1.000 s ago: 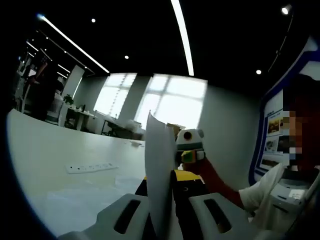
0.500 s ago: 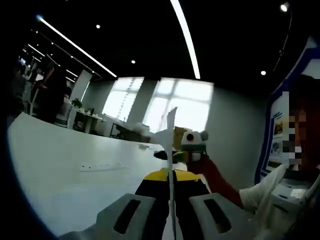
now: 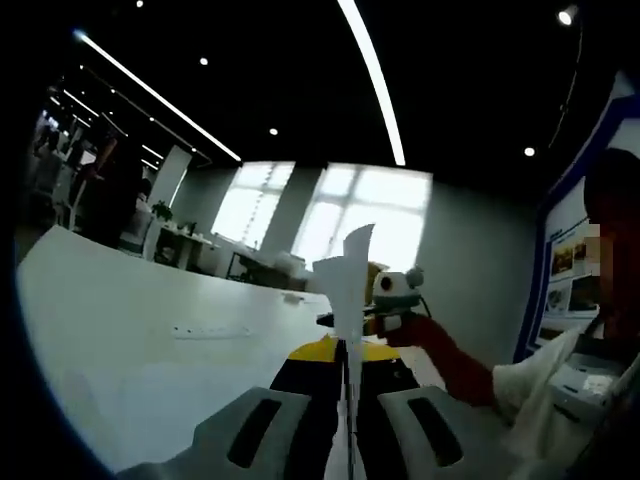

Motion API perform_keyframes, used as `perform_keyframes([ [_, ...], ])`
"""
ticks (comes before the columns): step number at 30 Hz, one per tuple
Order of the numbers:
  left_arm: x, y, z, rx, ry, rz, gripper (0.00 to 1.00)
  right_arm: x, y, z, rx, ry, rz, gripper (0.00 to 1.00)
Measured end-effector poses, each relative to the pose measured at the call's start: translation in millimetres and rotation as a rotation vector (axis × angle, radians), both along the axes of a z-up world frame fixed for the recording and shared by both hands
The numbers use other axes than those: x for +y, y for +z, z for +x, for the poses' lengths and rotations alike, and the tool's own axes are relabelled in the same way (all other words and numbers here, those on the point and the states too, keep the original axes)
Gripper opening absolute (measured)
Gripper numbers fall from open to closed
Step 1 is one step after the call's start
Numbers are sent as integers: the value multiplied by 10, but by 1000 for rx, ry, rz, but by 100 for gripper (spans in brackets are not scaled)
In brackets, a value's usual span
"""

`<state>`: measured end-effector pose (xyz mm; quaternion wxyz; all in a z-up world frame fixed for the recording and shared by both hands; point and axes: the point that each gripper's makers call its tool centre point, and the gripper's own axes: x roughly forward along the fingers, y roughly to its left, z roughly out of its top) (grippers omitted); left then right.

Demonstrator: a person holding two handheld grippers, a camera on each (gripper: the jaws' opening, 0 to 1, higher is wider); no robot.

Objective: Organize the stack of printing papers by aligning and flattening the scattered papers on the table

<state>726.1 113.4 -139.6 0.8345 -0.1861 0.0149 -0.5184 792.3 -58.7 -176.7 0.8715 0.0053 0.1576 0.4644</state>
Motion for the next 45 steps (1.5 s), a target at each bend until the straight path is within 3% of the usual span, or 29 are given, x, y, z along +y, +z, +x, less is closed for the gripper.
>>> perform_keyframes([
  [5,49,-7,-108,-5,0,-16,6,-116,62,-100,11,-12,-10,38],
  [6,57,-10,-121,-6,1,-17,6,-132,74,-118,-14,-6,-25,39],
  [11,136,-35,-238,-13,10,-33,6,-263,13,-180,-5,-54,-87,43],
  [19,267,-112,-409,-23,40,-31,6,-474,68,-277,-25,-121,-79,47],
  [27,307,-73,-516,-38,55,-62,6,-570,12,-427,-35,-144,-83,51],
  [45,344,-199,-584,-19,77,-43,6,-818,-118,-430,-34,-200,-126,59],
])
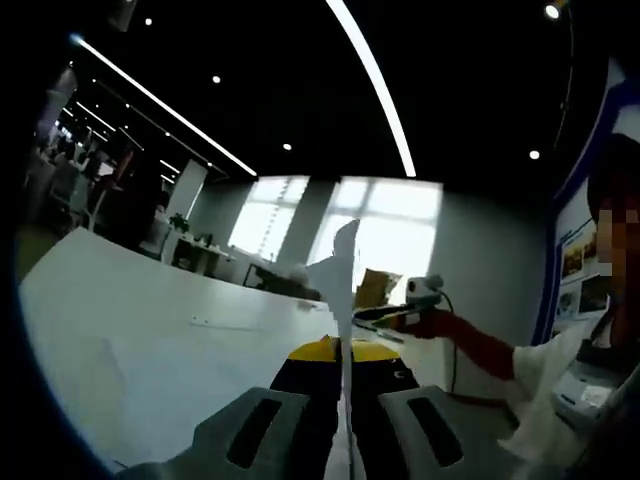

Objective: Organize the stack of printing papers by aligning and flattening the scattered papers on the table

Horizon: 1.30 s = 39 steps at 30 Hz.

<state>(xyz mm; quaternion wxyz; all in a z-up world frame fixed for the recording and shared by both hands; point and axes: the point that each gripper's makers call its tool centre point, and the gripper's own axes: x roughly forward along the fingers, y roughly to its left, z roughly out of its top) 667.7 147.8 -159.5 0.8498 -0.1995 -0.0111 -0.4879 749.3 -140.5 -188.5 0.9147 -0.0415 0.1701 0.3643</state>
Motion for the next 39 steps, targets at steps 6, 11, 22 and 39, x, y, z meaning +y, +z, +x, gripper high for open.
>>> perform_keyframes([
  [6,68,-10,-9,4,7,-4,6,-88,1,58,-6,-29,-13,69],
  [11,118,-26,-53,5,20,4,6,-144,-37,92,-14,-42,-36,74],
  [22,201,-75,-74,17,41,14,6,-229,-37,120,-23,-61,-24,86],
  [39,270,-73,-155,5,61,36,6,-364,-169,156,-17,-97,-58,90],
])
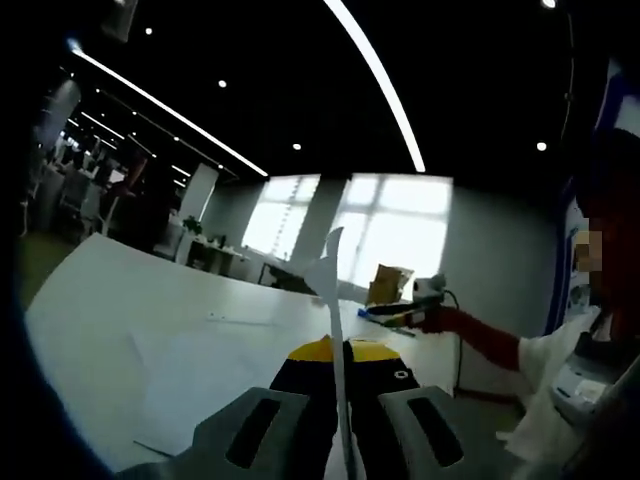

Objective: Organize the stack of printing papers by aligning and flattening the scattered papers on the table

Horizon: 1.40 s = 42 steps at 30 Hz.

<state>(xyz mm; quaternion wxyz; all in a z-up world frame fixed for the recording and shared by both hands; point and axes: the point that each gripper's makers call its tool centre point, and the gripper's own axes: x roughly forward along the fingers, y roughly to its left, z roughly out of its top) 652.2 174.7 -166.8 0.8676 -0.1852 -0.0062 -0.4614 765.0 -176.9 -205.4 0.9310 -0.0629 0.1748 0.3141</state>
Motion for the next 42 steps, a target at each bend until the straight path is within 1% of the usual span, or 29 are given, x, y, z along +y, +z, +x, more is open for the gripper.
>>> perform_keyframes([
  [3,25,-3,-19,-5,4,-1,6,-52,-9,-15,1,-13,4,90],
  [5,44,-6,-26,-7,8,0,6,-84,-12,-39,5,-14,-7,90],
  [10,93,-27,-46,-5,18,2,6,-176,19,-74,-8,-28,-13,90],
  [15,127,-39,-92,-10,26,0,6,-250,-43,-117,0,-35,-26,90],
  [16,137,-54,-114,-14,33,2,6,-283,-60,-127,7,-48,-24,90],
  [20,154,-116,-204,-10,42,11,6,-313,-96,-166,18,-49,-18,90],
  [24,220,-179,-273,-4,62,5,6,-267,-118,-228,27,-27,-6,90],
  [29,220,-247,-339,-2,74,0,6,-223,-86,-245,16,-6,3,90],
  [32,218,-232,-372,-2,76,-2,6,-207,-65,-234,10,-3,-1,90],
  [35,203,-218,-380,-13,87,18,6,-183,-41,-209,7,-1,5,90],
  [38,214,-214,-366,-9,91,17,6,-137,-43,-219,10,3,4,90],
  [42,220,-225,-359,-17,98,34,6,-75,-51,-190,11,8,-3,90],
])
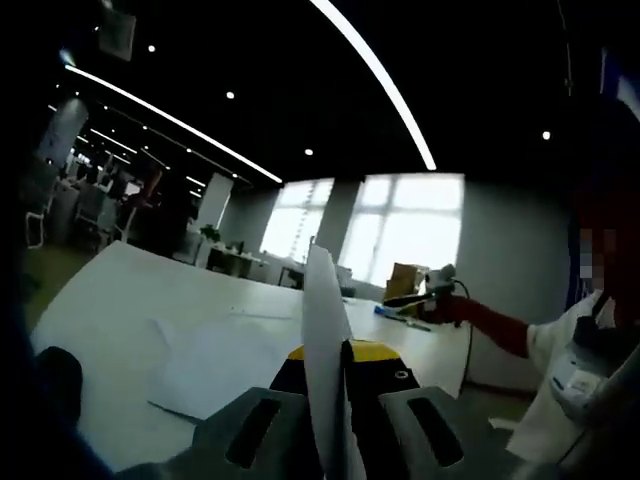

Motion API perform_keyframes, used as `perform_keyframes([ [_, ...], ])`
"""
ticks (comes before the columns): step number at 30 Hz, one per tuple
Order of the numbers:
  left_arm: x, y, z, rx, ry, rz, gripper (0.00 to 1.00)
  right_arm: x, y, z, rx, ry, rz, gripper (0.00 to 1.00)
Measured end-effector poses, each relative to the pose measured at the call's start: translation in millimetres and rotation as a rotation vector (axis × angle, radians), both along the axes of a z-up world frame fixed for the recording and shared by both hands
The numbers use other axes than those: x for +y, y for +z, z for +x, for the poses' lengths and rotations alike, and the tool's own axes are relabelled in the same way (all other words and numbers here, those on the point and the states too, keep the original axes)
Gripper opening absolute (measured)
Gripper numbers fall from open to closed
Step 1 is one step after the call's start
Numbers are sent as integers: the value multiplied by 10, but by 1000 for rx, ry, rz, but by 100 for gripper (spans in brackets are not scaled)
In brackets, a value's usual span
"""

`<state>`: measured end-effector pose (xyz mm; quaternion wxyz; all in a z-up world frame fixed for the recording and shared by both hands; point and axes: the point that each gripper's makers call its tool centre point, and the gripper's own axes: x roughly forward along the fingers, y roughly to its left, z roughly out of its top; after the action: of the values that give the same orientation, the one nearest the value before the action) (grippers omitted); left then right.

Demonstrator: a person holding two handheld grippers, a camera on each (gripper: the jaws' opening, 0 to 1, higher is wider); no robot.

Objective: Organize the stack of printing papers by aligning and flattening the scattered papers on the table

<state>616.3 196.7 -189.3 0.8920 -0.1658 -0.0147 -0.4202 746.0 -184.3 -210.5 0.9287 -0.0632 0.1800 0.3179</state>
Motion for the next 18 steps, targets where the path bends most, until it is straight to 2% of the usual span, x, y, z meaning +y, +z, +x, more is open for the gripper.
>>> perform_keyframes([
  [5,1,-43,26,-13,7,10,6,64,19,11,4,13,-4,90],
  [7,-6,-116,28,-12,10,13,6,63,24,21,6,11,-4,90],
  [10,-34,-191,-12,-29,-1,-14,6,68,1,33,8,-6,-8,90],
  [14,42,-200,22,-45,34,-51,6,67,-22,39,22,-20,-25,90],
  [18,108,-178,64,-44,56,-42,6,81,27,86,28,-27,-35,90],
])
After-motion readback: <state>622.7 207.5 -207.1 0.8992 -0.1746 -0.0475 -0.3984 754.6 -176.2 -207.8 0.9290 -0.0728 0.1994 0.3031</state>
